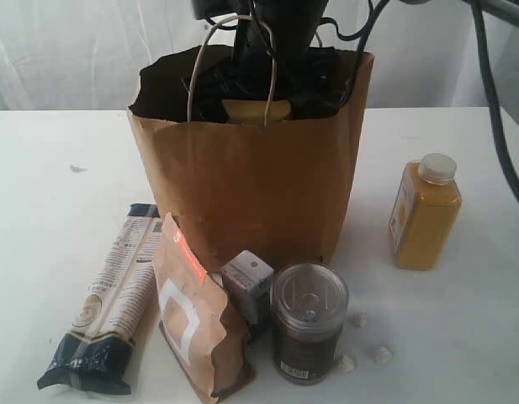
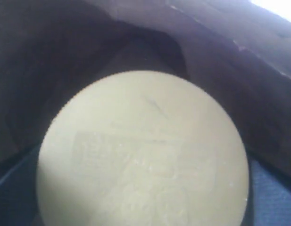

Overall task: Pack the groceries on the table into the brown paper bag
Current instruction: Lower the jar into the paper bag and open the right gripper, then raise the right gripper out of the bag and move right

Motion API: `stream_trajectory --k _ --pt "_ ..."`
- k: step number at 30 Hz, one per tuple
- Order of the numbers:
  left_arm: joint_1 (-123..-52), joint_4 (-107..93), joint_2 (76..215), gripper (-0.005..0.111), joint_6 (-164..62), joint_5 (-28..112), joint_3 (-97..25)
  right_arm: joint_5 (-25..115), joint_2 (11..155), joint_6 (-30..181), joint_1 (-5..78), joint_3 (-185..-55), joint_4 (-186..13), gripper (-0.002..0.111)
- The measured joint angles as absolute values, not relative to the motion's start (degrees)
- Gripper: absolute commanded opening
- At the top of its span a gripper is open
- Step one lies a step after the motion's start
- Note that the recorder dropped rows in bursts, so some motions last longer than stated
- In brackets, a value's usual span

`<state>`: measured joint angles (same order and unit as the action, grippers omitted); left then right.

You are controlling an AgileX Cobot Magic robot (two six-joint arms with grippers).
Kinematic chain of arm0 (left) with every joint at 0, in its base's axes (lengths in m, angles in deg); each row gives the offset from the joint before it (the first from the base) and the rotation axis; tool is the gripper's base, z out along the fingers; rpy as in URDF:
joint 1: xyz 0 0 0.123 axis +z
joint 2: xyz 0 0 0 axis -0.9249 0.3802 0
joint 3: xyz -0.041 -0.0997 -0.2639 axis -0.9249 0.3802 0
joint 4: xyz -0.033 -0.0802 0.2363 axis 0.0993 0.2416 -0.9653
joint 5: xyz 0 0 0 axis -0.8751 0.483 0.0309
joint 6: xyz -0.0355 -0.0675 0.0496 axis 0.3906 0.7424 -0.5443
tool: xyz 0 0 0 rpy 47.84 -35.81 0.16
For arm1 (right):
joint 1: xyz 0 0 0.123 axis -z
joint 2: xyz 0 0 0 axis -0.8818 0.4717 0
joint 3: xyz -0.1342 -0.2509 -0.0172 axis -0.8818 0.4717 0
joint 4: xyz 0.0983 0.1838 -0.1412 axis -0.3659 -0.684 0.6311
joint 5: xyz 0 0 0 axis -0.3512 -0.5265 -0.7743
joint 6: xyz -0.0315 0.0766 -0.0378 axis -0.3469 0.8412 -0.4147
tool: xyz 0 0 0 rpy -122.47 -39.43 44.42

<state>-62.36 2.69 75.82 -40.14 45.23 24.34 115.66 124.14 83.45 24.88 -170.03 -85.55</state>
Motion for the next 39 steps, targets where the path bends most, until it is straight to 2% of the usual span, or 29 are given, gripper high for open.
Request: stream_trajectory --k 9,19,34,39 --pt "-62.36 2.69 75.82 0.000 -40.14 45.23 24.34 115.66 124.14 83.45 24.88 -170.03 -85.55 0.079" --pt "-62.36 2.69 75.82 0.000 -40.14 45.23 24.34 115.43 124.14 83.45 24.88 -170.03 -85.55 0.104" --pt "-62.36 2.69 75.82 0.000 -40.14 45.23 24.34 115.10 124.03 82.89 24.88 -170.03 -85.78 0.105" --pt "-62.36 2.69 75.82 0.000 -40.14 45.23 24.34 114.98 117.31 82.89 24.88 -170.03 -84.13 0.105"
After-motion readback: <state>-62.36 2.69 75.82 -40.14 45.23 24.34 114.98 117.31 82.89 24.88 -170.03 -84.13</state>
